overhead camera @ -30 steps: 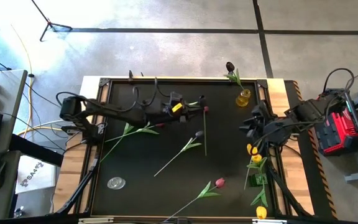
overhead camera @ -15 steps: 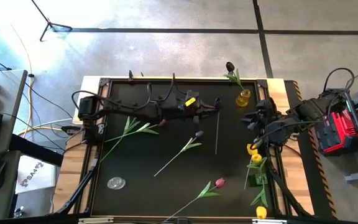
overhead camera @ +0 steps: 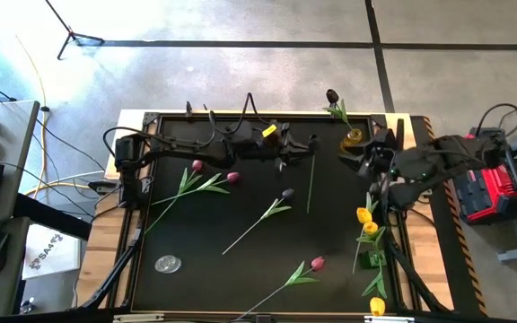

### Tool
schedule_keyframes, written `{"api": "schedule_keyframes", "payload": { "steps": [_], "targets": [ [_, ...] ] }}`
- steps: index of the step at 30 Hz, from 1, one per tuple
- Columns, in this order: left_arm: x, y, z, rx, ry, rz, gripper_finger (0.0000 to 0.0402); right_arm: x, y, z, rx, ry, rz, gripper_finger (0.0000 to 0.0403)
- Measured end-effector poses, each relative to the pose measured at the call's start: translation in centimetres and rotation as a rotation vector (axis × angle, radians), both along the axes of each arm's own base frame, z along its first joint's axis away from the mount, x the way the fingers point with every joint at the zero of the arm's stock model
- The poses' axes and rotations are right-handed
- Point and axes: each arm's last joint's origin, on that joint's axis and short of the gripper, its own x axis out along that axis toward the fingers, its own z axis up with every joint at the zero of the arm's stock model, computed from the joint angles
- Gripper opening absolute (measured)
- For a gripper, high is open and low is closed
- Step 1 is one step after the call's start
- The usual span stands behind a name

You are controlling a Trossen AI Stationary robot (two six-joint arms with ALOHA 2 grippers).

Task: Sort flowers into vase by color
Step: Put the middle left black flower into the yellow vase

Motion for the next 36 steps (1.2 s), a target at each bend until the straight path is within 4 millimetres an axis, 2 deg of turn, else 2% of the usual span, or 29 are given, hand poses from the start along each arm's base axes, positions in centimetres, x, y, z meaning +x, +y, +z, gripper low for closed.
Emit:
{"api": "schedule_keyframes", "payload": {
  "steps": [6, 12, 18, 23, 27, 31, 32, 36],
  "targets": [
    [0.0, 0.0, 0.0, 0.017, -0.008, 0.006, 0.0000, 3.2, -1.2, -0.8, 0.024, 0.077, 0.036, 0.0161],
    [-0.5, 0.6, 1.2, -0.005, -0.121, 0.025, 0.0000, 5.9, -2.2, -1.9, 0.041, 0.138, 0.064, 0.0161],
    [-0.5, 0.9, 1.1, -0.016, -0.117, 0.027, 0.0000, 7.4, -2.7, -2.0, 0.045, 0.114, 0.086, 0.0161],
    [-0.5, 1.0, 1.1, -0.015, -0.115, 0.026, 0.0000, 7.7, -3.0, -2.2, 0.055, 0.118, 0.076, 0.0157],
    [-0.6, 1.4, 1.1, -0.010, -0.114, 0.019, 0.0000, 7.6, -3.2, -2.1, 0.040, 0.108, 0.017, 0.0110],
    [-0.7, 1.7, 1.1, -0.024, -0.110, 0.027, 0.0000, 7.5, -3.5, -2.1, 0.026, 0.109, -0.020, 0.0023],
    [-0.7, 2.0, 1.0, -0.038, -0.106, 0.032, 0.0000, 7.5, -3.7, -2.1, 0.027, 0.112, -0.026, 0.0013],
    [-0.8, 3.4, 0.5, -0.152, -0.043, 0.058, 0.0013, 6.9, -4.3, -2.5, 0.040, 0.146, -0.134, 0.0011]
  ]
}}
